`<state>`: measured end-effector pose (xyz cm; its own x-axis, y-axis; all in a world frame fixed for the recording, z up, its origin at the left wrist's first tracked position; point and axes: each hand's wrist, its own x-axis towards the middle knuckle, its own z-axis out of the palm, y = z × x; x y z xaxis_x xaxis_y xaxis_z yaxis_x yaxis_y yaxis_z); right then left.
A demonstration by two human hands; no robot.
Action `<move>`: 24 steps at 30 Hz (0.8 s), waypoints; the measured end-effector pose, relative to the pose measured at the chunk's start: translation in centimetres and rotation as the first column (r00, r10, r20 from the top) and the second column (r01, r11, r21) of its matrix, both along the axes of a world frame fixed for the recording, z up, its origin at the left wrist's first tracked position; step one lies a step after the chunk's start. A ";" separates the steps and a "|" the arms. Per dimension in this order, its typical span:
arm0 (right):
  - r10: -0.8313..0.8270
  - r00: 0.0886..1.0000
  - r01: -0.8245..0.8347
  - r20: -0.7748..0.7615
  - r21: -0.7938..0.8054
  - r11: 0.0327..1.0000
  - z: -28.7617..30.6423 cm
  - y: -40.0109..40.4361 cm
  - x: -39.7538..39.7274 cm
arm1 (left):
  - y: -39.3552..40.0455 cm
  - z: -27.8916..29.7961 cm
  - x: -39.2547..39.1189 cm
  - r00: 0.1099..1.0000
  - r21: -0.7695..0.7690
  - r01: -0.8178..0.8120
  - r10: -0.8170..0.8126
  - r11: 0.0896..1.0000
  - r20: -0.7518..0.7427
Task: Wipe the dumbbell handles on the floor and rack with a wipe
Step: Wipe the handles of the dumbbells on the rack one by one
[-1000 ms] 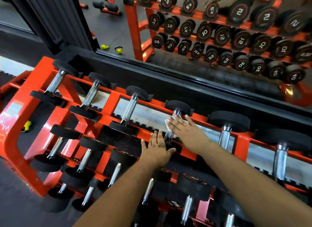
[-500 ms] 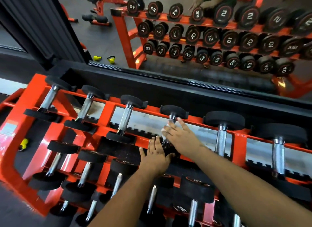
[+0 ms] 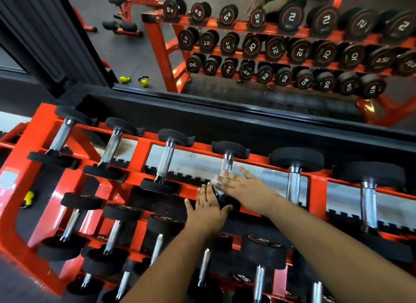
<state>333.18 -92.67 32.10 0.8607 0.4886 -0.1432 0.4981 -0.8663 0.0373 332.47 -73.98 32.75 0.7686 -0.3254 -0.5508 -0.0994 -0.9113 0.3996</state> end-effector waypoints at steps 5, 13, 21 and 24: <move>-0.227 0.974 0.228 -0.026 0.109 0.967 0.3 1.5 0.0 | 0.0 0.3 -0.1 1.000 0.007 0.000 0.000 1.000 -0.013; -0.458 0.888 0.455 -0.046 0.243 0.857 0.1 2.6 1.5 | 0.0 0.1 0.4 0.999 0.006 -0.008 0.009 1.000 -0.043; -0.426 0.529 0.830 -0.734 0.553 0.076 0.0 6.1 -2.1 | 0.1 0.4 0.3 0.998 0.000 0.018 -0.018 1.000 -0.055; -0.408 0.487 0.814 -0.772 0.571 -0.107 0.8 6.2 0.8 | 0.2 0.2 0.2 0.998 0.008 0.036 -0.035 0.999 -0.044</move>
<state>333.96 -86.49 32.90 0.8625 -0.2736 -0.4257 -0.4744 -0.1447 -0.8683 332.67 -73.81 32.91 0.7319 -0.3471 -0.5864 -0.1146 -0.9110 0.3962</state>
